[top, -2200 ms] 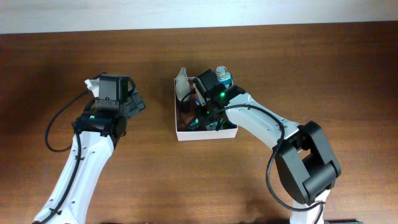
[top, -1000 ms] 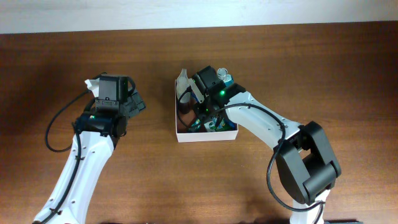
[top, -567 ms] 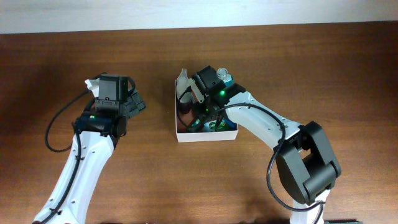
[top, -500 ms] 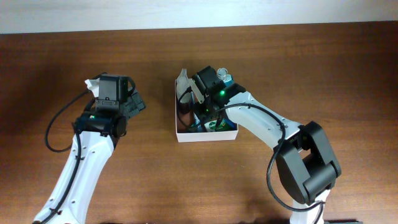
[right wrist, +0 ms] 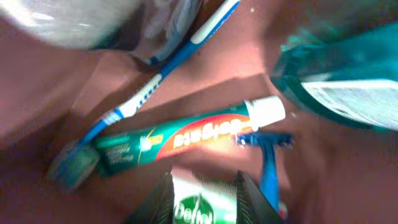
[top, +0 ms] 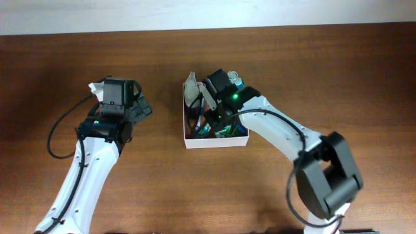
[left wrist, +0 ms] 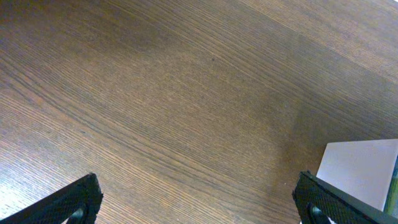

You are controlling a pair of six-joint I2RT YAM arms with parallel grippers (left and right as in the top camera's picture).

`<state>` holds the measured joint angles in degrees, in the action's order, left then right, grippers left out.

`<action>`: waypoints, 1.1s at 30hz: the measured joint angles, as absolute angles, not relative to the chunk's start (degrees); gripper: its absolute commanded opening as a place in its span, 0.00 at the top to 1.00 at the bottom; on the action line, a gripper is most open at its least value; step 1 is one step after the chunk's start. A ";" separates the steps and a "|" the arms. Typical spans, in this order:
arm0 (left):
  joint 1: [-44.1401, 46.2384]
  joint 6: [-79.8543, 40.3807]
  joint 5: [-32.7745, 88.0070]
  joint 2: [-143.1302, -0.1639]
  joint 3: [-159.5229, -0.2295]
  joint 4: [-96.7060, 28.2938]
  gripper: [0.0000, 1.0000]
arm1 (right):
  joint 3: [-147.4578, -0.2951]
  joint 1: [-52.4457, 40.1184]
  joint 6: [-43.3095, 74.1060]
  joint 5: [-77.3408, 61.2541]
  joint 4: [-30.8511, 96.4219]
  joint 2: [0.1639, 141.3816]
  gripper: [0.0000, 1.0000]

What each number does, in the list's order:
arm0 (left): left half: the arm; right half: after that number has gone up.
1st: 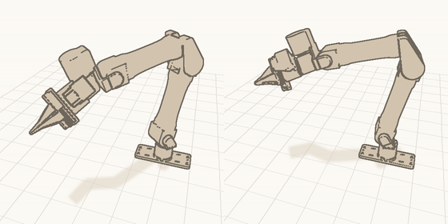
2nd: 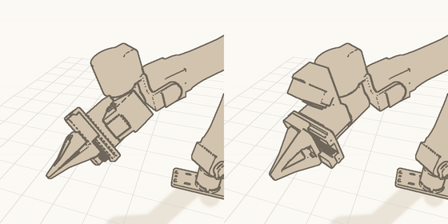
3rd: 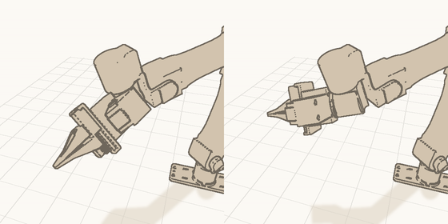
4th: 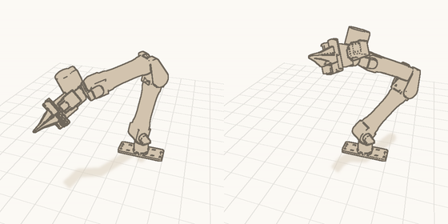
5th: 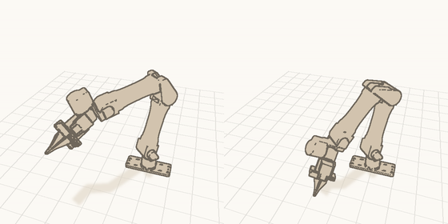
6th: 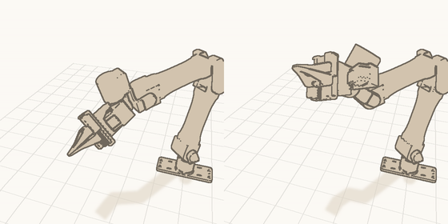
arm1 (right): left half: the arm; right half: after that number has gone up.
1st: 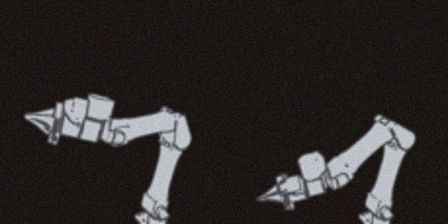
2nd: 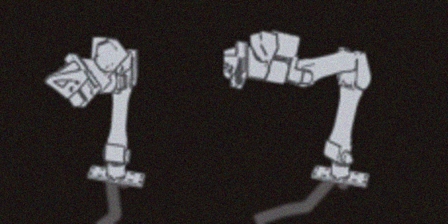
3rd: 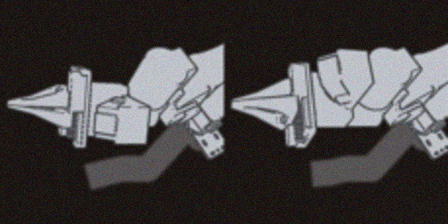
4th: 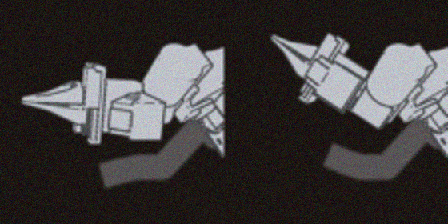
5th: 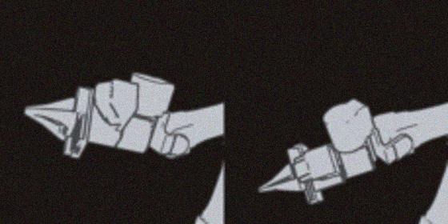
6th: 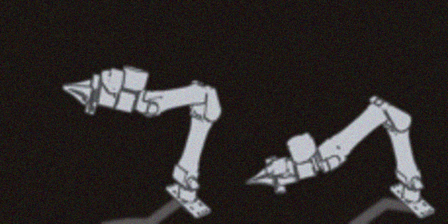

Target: Pack container

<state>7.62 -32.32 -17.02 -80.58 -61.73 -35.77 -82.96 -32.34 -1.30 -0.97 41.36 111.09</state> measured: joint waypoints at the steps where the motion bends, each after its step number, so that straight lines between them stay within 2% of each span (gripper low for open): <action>1: 7.62 -32.32 -17.02 -80.58 -61.73 -35.77 0.01 | -82.96 -32.34 -1.30 -0.97 41.91 109.65 0.75; 8: 7.62 -32.32 -17.02 -80.58 -61.73 -35.77 0.01 | -83.11 -32.03 -0.49 -1.08 46.65 98.24 0.80; 14: 7.62 -32.32 -17.02 -80.58 -61.73 -35.77 0.01 | -83.15 -27.16 0.62 -1.06 52.86 84.73 0.90; 19: 7.62 -32.32 -16.99 -80.58 -61.73 -35.79 0.01 | -83.15 -23.00 2.28 -1.10 56.18 73.87 0.90; 27: 7.62 -32.32 -17.02 -80.58 -61.73 -35.79 0.01 | -83.18 -22.26 3.25 0.86 57.54 57.80 0.89; 33: 7.62 -32.32 -17.02 -80.58 -61.73 -35.77 0.01 | -83.20 -22.26 5.85 8.34 60.51 45.30 0.88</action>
<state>7.62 -32.32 -17.02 -80.58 -61.73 -35.77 -83.20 -22.26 5.85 8.34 60.51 45.30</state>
